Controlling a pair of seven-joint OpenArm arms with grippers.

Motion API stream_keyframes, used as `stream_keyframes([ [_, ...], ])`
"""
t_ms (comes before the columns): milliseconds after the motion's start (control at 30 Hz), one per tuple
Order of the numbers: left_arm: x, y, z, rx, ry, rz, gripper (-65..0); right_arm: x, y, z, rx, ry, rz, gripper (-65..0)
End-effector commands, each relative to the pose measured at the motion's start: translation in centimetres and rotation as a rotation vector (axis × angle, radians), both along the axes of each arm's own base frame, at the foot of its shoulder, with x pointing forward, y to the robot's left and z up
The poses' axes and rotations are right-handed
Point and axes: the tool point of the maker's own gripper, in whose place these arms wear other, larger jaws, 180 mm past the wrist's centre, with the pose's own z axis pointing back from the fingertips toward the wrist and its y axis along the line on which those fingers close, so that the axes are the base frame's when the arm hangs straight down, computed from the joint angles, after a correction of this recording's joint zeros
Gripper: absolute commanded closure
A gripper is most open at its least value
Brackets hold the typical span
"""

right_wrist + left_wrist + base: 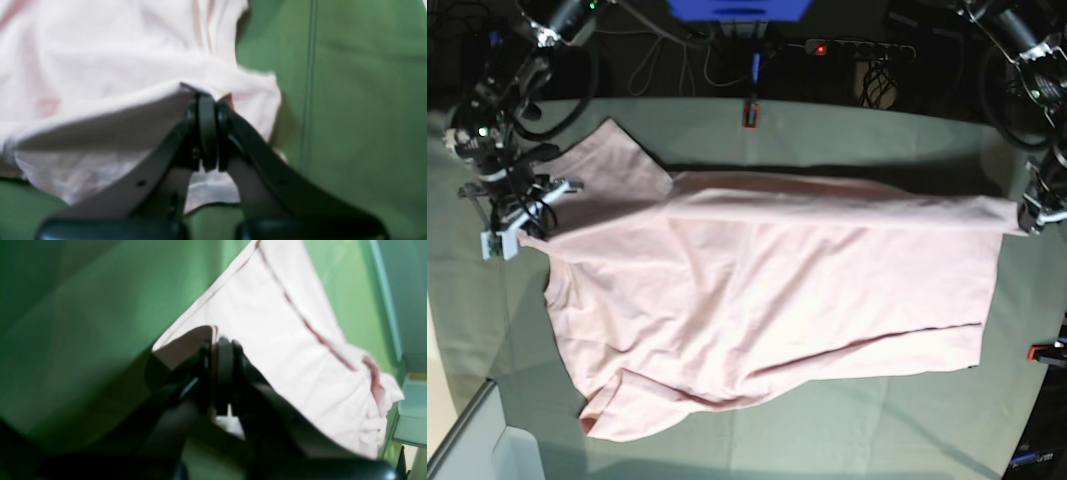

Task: Layout the t-shirt on the table in an organized manner, then fold the t-shirt properly
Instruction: 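Lower the held corner with the right gripper and regrasp the shirt edge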

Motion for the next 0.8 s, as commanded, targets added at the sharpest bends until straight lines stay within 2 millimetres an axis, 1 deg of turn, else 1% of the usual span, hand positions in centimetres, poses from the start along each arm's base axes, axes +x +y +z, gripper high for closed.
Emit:
stream_keyframes([
  [0, 1.4, 0.8, 2.1, 0.034, -0.059, -0.001, -0.1, 1.2, -0.7, 1.2, -0.014, -0.05, 0.001, 0.0],
  [100, 2.6, -0.1, 2.1, 0.061, -0.05, -0.042, -0.1, 2.0, -0.9, 0.8, -0.001, -0.046, 0.004, 0.0],
  [167, 3.4, -0.4, 2.3, 0.086, -0.043, -0.056, -0.1, 2.6, -1.2, 0.9, 0.0, -0.054, 0.006, 0.0],
  [333, 4.6, -0.2, 2.9, 0.121, -0.043, -0.054, -0.1, 4.4, -1.9, 1.3, 0.005, -0.067, 0.008, 0.0],
  [500, 5.0, -0.2, 1.3, 0.067, -0.015, -0.046, -0.1, 6.0, -2.1, 1.8, 0.015, -0.085, 0.013, 0.0],
  [667, 5.2, -0.5, -0.4, 0.012, 0.012, -0.037, -0.1, 7.0, -1.5, 1.4, 0.048, -0.087, 0.018, 0.0],
  [767, 5.5, -0.7, -0.8, -0.006, 0.016, -0.035, -0.1, 7.4, -1.1, 0.8, 0.07, -0.08, 0.023, 0.0],
])
